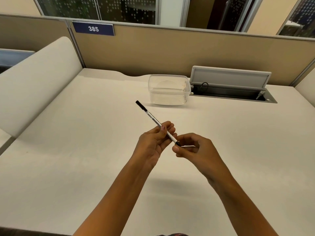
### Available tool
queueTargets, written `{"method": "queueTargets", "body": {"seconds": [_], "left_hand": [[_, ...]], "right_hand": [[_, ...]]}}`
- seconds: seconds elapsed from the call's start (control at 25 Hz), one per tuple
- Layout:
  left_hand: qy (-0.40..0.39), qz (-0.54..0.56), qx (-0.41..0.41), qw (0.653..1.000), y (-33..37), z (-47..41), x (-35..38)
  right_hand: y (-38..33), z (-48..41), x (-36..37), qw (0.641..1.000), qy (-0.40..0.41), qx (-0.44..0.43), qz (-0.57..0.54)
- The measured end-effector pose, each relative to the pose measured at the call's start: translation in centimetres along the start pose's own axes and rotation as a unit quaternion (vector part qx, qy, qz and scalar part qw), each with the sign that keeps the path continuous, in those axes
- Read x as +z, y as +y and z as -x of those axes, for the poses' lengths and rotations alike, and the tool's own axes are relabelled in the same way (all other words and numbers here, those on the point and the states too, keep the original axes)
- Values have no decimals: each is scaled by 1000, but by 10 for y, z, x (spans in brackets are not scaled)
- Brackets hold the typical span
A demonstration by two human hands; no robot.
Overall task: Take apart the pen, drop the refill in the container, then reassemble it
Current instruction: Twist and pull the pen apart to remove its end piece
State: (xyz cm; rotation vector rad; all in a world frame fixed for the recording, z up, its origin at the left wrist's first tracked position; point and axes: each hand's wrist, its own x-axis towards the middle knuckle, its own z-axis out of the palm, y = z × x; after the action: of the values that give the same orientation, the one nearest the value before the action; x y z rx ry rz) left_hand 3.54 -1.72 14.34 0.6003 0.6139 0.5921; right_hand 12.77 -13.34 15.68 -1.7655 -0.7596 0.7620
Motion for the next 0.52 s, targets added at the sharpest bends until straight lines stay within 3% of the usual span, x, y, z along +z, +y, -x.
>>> {"method": "queueTargets", "body": {"seconds": [0.12,0.28,0.52], "left_hand": [[-4,-18,4,1000,1,2,0],[-2,-39,13,999,1,4,0],[-4,-37,7,999,-2,4,2]], "right_hand": [[0,-2,-3,997,-39,37,-53],[1,-1,-3,998,-46,36,-38],[-1,0,-2,998,40,2,51]]}}
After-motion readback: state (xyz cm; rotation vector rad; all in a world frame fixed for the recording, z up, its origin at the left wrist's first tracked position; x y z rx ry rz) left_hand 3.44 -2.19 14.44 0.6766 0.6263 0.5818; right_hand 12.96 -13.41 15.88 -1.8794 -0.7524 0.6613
